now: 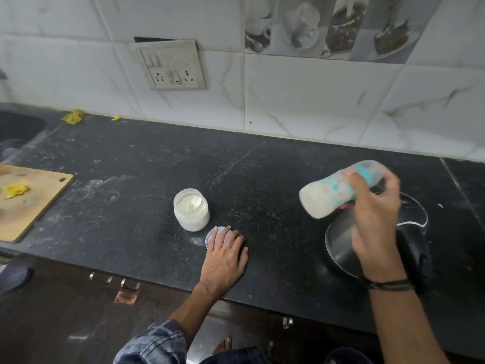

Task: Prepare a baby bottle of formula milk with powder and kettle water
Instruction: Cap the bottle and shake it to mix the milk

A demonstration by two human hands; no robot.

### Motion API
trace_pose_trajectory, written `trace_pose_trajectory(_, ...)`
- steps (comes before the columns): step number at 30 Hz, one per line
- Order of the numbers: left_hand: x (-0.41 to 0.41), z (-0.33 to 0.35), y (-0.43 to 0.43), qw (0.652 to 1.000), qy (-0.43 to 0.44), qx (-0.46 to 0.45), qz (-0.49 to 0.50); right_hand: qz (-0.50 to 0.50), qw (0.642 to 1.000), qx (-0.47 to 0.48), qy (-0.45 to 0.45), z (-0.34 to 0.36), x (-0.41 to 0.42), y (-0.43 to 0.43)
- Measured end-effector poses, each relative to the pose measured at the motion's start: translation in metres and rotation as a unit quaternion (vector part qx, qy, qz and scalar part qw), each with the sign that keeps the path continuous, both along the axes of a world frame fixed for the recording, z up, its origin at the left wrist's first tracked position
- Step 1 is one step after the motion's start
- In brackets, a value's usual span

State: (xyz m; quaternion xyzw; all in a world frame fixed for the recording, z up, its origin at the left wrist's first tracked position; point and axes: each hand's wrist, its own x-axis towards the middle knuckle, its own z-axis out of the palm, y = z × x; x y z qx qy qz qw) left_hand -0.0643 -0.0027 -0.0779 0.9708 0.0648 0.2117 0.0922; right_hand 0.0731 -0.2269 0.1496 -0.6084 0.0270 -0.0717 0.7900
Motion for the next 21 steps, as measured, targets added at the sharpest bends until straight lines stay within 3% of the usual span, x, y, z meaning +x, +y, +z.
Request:
trace_pose_trajectory(2,0.000,-0.001,-0.001,1.000,0.002,0.003,0.001,-0.020,1.000,0.021,-0.001,0.001,0.002,-0.001)
trace_pose_trajectory(6,0.000,-0.001,0.000,1.000,-0.001,0.003,-0.004,0.073,0.996,-0.054,-0.004,-0.008,-0.007,0.004)
trace_pose_trajectory(10,0.000,-0.002,0.000,1.000,0.004,0.002,0.001,-0.009,1.000,0.023,-0.010,0.003,-0.004,0.005)
trace_pose_trajectory(14,0.000,-0.005,0.002,1.000,0.003,0.004,-0.004,0.082,0.995,-0.055,-0.016,-0.001,-0.010,0.010)
trace_pose_trajectory(18,0.001,-0.005,0.001,1.000,0.007,0.000,0.002,-0.005,1.000,0.021,-0.018,0.006,-0.003,0.006)
trace_pose_trajectory(21,0.000,-0.005,0.002,1.000,0.004,0.004,-0.003,0.061,0.997,-0.035,-0.012,0.004,-0.008,0.010)
